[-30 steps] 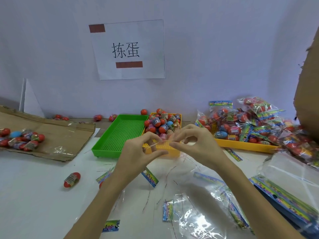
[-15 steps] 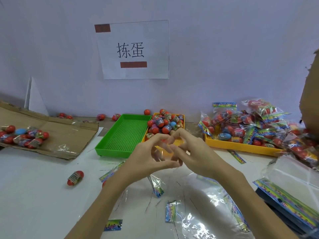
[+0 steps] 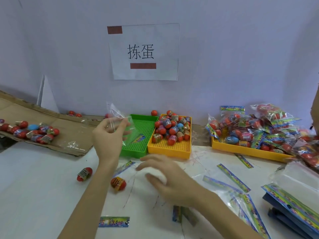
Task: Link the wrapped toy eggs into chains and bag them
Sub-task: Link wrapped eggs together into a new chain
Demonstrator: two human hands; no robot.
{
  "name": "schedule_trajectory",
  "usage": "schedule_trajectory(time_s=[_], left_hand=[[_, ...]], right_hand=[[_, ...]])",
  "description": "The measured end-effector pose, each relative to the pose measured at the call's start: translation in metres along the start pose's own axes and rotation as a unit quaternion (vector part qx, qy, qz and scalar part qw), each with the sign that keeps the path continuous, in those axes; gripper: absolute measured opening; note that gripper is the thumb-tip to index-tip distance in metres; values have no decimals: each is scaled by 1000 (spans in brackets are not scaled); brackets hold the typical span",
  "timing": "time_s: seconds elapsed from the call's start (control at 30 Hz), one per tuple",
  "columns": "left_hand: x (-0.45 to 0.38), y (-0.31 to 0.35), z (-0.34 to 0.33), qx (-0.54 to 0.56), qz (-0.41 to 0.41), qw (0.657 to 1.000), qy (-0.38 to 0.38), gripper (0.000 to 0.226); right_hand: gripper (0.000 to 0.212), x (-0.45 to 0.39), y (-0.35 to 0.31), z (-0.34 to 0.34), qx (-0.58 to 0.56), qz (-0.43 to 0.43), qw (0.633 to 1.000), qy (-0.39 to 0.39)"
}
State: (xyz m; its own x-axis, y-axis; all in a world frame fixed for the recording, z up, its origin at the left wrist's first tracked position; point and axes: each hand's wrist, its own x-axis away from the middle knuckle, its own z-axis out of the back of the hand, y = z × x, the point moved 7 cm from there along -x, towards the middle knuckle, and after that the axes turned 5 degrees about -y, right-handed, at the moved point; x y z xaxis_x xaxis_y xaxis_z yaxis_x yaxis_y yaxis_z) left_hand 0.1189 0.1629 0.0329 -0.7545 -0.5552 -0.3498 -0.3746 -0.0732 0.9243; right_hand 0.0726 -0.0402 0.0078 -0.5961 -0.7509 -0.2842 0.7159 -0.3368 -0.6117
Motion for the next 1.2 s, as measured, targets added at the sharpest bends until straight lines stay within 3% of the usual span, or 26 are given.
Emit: schedule_trajectory(time_s=[0.1,0.27,0.43,0.6,0.77,0.87,1.0,1.2], left_hand=[[-1,-6,1,20,21,1000,8,12],[-1,-8,-5,6,25,1000,-15,20],[3,-7,-15,-1,21,998,-54,23],[27,-4,-51,-66,-4,981,-183,24],[49,-4,-79,-84,-6,955,-284,37],[57,-4,-86,-93,-10,945,-314,35],[64,-1,-90,-109,-43,935,-334,38],[72,3,-96,-165,-118,917,-344,39]], right_hand=[[38,-9,-16,-38,45,46,996,-67],[36,-16,-19,-59,96,51,993,-49],[21,-15,1,-20,16,-23,997,65],[9,3,32,40,-67,-83,974,200],[27,29,64,95,-133,-143,925,327],[29,35,58,116,-203,-92,897,383],[26,26,34,113,-181,-17,925,333],[29,21,36,101,-81,-51,958,271]])
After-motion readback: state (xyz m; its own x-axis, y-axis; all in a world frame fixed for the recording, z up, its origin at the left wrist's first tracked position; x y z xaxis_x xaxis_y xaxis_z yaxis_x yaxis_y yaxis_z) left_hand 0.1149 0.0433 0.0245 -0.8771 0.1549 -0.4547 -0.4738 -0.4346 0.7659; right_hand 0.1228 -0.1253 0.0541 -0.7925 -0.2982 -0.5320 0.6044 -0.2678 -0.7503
